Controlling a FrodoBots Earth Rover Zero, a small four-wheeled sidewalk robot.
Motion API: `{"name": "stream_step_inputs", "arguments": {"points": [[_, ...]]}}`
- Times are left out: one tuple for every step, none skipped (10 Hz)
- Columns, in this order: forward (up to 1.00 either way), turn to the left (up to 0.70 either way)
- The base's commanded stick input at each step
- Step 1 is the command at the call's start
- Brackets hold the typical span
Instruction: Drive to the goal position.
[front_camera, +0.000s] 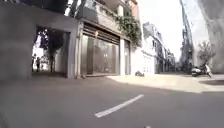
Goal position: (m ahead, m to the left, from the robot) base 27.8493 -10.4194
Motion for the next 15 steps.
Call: {"name": "stream_step_inputs", "arguments": {"points": [[0.0,-1.0],[0.0,-1.0],[0.0,-1.0],[0.0,-1.0],[0.0,-1.0],[0.0,-1.0],[0.0,-1.0],[0.36,-0.56],[1.0,-0.07],[1.0,-0.01],[1.0,0.0],[1.0,0.0],[1.0,0.0],[1.0,0.0],[1.0,0.0]]}}
